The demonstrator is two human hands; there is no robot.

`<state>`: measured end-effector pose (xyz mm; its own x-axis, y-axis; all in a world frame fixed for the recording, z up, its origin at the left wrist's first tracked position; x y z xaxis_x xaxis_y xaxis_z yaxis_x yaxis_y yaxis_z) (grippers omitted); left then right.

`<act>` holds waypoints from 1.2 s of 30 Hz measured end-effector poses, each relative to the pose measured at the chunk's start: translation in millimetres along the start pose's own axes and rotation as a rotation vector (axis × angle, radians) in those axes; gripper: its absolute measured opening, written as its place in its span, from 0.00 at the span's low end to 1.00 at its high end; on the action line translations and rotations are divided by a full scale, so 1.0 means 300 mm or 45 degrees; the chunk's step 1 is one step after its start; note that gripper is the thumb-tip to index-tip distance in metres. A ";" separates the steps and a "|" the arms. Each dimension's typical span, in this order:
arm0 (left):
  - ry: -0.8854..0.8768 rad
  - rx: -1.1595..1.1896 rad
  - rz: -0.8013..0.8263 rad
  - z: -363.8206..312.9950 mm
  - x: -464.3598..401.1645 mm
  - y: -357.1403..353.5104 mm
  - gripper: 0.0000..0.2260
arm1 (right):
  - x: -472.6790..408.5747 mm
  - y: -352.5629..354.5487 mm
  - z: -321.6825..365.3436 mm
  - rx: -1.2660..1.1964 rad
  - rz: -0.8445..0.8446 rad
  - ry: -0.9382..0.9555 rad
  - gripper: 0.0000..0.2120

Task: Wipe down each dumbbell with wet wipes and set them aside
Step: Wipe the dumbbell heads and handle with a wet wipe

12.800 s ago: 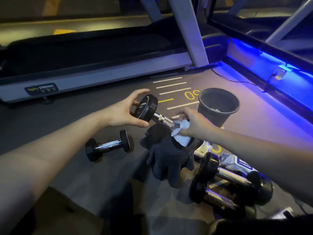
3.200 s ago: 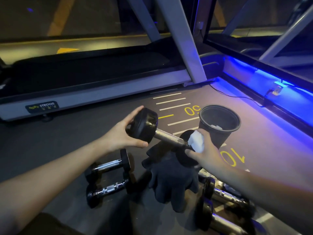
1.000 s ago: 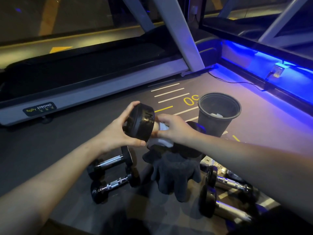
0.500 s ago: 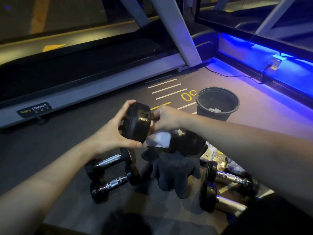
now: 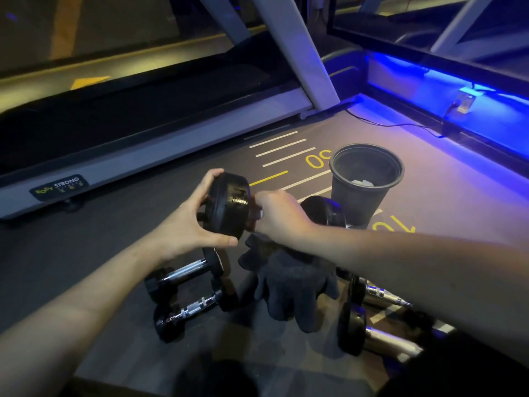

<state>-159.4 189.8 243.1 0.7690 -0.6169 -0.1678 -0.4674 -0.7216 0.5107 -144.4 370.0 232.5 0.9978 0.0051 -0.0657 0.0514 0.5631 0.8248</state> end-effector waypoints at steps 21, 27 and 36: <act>-0.020 -0.066 0.026 -0.062 -0.028 -0.023 0.54 | 0.018 0.041 -0.024 0.062 -0.086 0.022 0.10; -0.038 -0.098 0.057 -0.082 -0.021 -0.035 0.56 | -0.060 0.076 -0.045 -0.056 0.431 -0.014 0.13; -0.023 -0.084 0.035 -0.079 -0.016 -0.031 0.54 | 0.013 0.032 -0.066 0.254 -0.087 0.123 0.14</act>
<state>-148.5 207.0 259.3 0.7483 -0.6418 -0.1678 -0.4577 -0.6825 0.5699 -140.7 391.9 229.0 0.9837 0.0569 -0.1707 0.1354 0.3905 0.9106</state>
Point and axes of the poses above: each hand's wrist, its own x-axis away from the middle knuckle, its own y-axis out of the back of the hand, z = x × y, the point moved 4 cm from there along -x, towards the middle knuckle, and after that the axes turned 13 degrees about -y, right-handed, at the moved point
